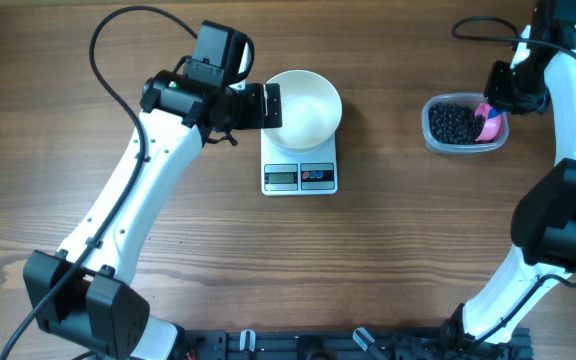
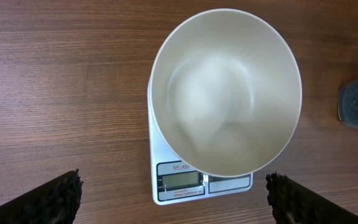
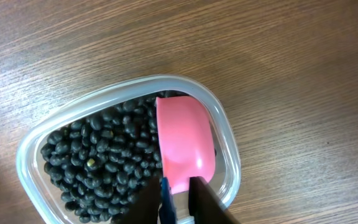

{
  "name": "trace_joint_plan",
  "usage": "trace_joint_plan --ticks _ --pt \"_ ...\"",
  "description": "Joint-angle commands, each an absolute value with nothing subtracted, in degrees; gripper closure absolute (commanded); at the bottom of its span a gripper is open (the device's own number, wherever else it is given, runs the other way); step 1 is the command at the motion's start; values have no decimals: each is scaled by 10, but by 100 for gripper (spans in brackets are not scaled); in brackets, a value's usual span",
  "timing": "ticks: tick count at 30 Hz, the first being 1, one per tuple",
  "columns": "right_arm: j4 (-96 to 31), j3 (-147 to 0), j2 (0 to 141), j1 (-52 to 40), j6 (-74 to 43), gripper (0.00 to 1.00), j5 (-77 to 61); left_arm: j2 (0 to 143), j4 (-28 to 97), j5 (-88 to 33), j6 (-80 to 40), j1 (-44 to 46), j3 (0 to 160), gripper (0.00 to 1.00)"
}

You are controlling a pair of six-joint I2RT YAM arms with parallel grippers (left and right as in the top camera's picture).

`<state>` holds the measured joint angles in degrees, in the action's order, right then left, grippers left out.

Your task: Scoop item into bowl and weigh 150g on scale

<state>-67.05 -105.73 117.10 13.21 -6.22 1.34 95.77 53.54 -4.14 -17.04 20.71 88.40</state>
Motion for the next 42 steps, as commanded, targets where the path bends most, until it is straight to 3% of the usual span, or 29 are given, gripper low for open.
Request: trace_joint_plan --ticks 1,4,6,10,13,14,27,28,29,30,36,38,42 --pt "-667 -1053 1171 131 -62 94 5 960 532 -40 -171 209 881 0" --pt "-662 -1053 1171 131 -61 91 5 960 532 -40 -171 209 881 0" --pt "-660 -1053 1171 131 -60 71 5 960 532 -40 -171 209 881 0" --pt "-660 -1053 1171 131 -60 43 5 960 532 -40 -171 209 881 0" --pt "-658 -1053 1171 131 -60 8 5 960 532 -40 -171 209 881 0" --pt "-658 -1053 1171 131 -60 0 5 960 532 -40 -171 209 881 0" --pt "-557 -1053 1171 131 -60 0 5 960 525 -40 -171 209 881 2" --pt "-538 -1053 1171 131 -60 0 5 960 526 -42 -171 209 881 24" --pt "-524 -1053 1171 131 -60 0 5 960 527 -47 -171 211 881 78" --pt "-508 -1053 1171 131 -60 0 5 960 532 -58 -171 213 881 96" --pt "-467 -1053 1171 131 -60 0 5 960 590 -94 -110 267 881 96" --pt "-467 -1053 1171 131 -60 0 5 960 612 -94 -109 286 881 86" --pt "-467 -1053 1171 131 -60 0 5 961 644 -94 -85 332 868 94"
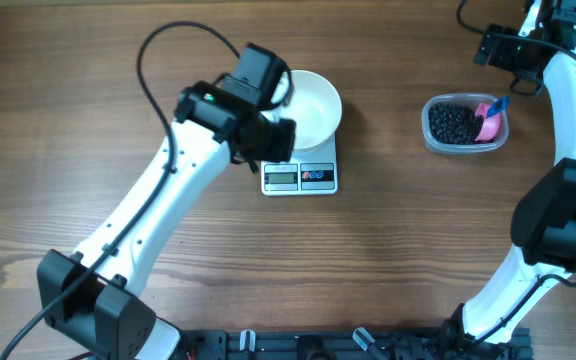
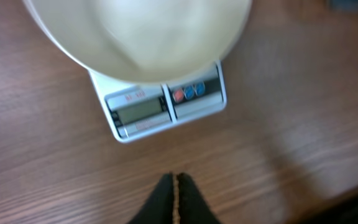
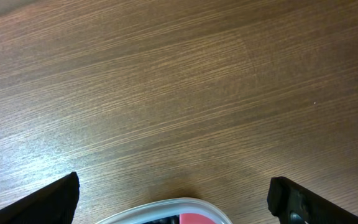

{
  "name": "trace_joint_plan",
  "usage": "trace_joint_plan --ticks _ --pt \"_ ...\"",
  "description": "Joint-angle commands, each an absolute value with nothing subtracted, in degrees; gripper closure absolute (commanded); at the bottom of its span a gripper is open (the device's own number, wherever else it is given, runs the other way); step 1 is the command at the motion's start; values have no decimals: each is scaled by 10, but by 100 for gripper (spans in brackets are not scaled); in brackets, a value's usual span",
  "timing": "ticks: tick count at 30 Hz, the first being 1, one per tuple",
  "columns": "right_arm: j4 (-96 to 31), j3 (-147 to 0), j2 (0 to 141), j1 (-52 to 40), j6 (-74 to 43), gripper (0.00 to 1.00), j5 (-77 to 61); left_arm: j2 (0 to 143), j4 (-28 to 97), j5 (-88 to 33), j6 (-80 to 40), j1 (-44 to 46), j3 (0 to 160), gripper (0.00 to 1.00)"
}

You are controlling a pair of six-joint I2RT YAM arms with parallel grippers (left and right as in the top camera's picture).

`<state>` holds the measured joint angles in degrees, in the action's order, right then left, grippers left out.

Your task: Scoop item into bowl and weigh 150g on scale

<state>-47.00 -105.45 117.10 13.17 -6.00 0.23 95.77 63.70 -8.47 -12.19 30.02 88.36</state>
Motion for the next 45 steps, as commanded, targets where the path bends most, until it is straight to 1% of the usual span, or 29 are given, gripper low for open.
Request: trace_joint_plan --ticks 1,3,4,5,7,8,9,10,12,13,14,16,17,19,20,21,22,23,25,30,34,45 --pt "-467 -1053 1171 131 -60 0 5 961 635 -94 -63 348 854 96" --pt "-467 -1053 1171 131 -60 0 5 971 608 -94 -37 387 819 96" --pt "-467 -1053 1171 131 -60 0 5 977 604 -93 -22 402 810 94" --pt "-467 -1053 1171 131 -60 0 5 990 602 -91 0 421 805 89" --pt "-467 -1053 1171 131 -60 0 5 1008 600 -78 11 440 805 82" --pt "-467 -1053 1171 131 -60 0 5 1025 593 -53 11 452 805 82" --pt "-467 -1053 1171 131 -60 1 5 1038 588 -41 15 459 805 86" --pt "-467 -1053 1171 131 -60 0 5 1048 587 -40 33 464 805 87" --pt "-467 -1053 1171 131 -60 0 5 1069 585 -39 68 473 805 86" --pt "-467 -1053 1171 131 -60 0 5 1075 582 -39 72 475 805 82" --pt "-467 -1053 1171 131 -60 0 5 1085 577 -36 72 478 805 75" --pt "-467 -1053 1171 131 -60 0 5 1097 576 -18 71 480 805 69" --pt "-467 -1053 1171 131 -60 0 5 1105 576 4 71 479 805 52" --pt "-467 -1053 1171 131 -60 0 5 1114 569 29 71 479 805 36" --pt "-467 -1053 1171 131 -60 0 5 1120 564 41 71 479 805 32" --pt "-467 -1053 1171 131 -60 0 5 1126 561 53 71 479 805 25" --pt "-467 -1053 1171 131 -60 0 5 1133 558 66 71 479 805 16" --pt "-467 -1053 1171 131 -60 0 5 1139 557 73 71 479 805 9" --pt "-467 -1053 1171 131 -60 0 5 1149 547 76 71 480 805 1" --pt "-467 -1053 1171 131 -60 0 5 1157 511 75 79 480 805 0" --pt "-467 -1053 1171 131 -60 0 5 1162 505 15 164 480 805 0" --pt "-467 -1053 1171 131 -60 0 5 1183 495 11 178 476 804 0"
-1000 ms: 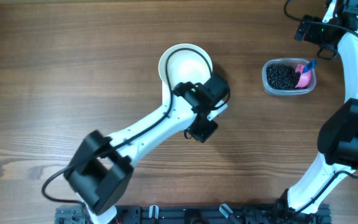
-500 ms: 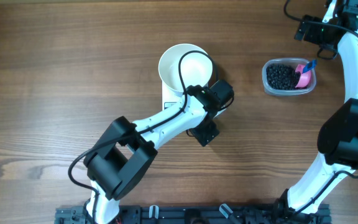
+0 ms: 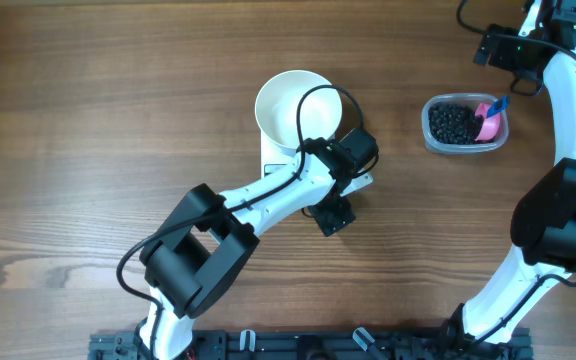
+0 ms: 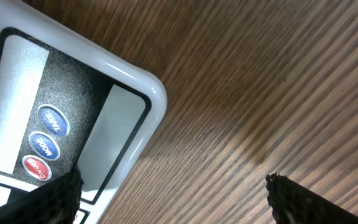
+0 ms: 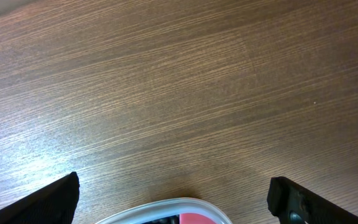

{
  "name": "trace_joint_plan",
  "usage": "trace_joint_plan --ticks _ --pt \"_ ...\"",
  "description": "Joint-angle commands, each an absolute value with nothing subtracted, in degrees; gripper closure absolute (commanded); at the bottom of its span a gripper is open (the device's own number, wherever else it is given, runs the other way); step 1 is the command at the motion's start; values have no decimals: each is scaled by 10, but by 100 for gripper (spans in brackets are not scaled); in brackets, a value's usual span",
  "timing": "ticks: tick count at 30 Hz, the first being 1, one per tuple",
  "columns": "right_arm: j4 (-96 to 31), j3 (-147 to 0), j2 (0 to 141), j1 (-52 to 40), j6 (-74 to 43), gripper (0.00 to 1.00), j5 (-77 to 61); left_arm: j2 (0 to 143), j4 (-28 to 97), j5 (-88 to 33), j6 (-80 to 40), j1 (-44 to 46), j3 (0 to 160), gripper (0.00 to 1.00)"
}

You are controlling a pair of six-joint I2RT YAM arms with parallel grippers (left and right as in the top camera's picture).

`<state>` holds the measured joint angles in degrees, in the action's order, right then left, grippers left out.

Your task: Scoop item into bowl and weigh 150g on scale

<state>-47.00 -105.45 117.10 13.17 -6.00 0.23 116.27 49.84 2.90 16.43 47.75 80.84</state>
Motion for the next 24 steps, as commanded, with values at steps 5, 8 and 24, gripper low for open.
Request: trace_joint_plan --ticks 5,8,24 --pt "-467 -1053 1171 131 -60 0 5 1192 494 16 178 476 804 0" --pt "-467 -1053 1171 131 -60 0 5 1195 493 20 177 474 804 0" --pt "-467 -1053 1171 131 -60 0 5 1212 488 42 173 470 804 0"
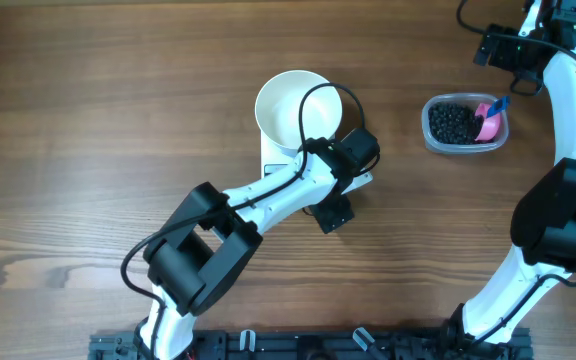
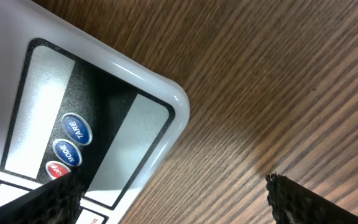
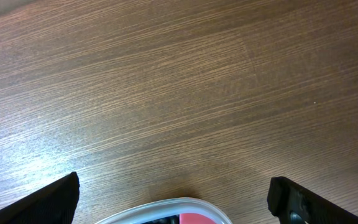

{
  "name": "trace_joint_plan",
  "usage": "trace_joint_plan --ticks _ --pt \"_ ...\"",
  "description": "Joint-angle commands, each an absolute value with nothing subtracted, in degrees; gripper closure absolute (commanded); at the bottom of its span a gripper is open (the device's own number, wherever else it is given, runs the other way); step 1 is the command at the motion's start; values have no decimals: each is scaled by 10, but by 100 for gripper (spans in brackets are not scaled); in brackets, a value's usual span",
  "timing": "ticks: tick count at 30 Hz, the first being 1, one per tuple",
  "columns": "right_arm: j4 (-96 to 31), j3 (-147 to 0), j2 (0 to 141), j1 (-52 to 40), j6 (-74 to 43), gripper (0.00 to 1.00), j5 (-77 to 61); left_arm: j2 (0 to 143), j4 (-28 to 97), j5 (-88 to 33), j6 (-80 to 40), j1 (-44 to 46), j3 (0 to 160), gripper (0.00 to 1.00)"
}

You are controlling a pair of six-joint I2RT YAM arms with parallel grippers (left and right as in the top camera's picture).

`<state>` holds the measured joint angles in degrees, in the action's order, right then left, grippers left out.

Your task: Scoop item into bowl and weigh 150g on scale

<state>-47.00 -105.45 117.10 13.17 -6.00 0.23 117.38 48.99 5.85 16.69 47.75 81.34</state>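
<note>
A white bowl [image 1: 296,103] that looks empty stands on the white scale [image 1: 271,160], whose front is largely covered by my left arm. My left gripper [image 1: 334,211] is open low at the scale's front right corner. In the left wrist view the gripper [image 2: 173,190] spans that corner of the scale [image 2: 114,134], one finger over the panel beside the TARE button [image 2: 76,129]. A clear container of black beans [image 1: 454,123] holds the pink scoop [image 1: 488,120]. My right gripper [image 1: 495,50] is open behind the container, holding nothing, with only the container rim [image 3: 166,205] at the frame's bottom edge.
Bare wooden table [image 1: 118,90] surrounds the scale and the container. My left arm's cable [image 1: 323,100] loops over the bowl. The right arm's base stands at the front right.
My left gripper has shifted slightly so more of the scale's button panel shows between its fingers. It stays open. The right arm, scoop and container have not moved.
First my left gripper stood open beside the bowl and my right was shut on the scoop's handle in the beans. Then the right had let go and drawn back open, and the left was shut before the scale. Later the left was open at the scale's corner.
</note>
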Motion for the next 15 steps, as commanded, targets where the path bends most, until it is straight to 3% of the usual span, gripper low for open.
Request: trace_joint_plan --ticks 1,15 --pt "-467 -1053 1171 131 -60 0 5 1213 488 42 173 470 804 1" --pt "-467 -1053 1171 131 -60 0 5 1218 479 61 152 466 804 0"
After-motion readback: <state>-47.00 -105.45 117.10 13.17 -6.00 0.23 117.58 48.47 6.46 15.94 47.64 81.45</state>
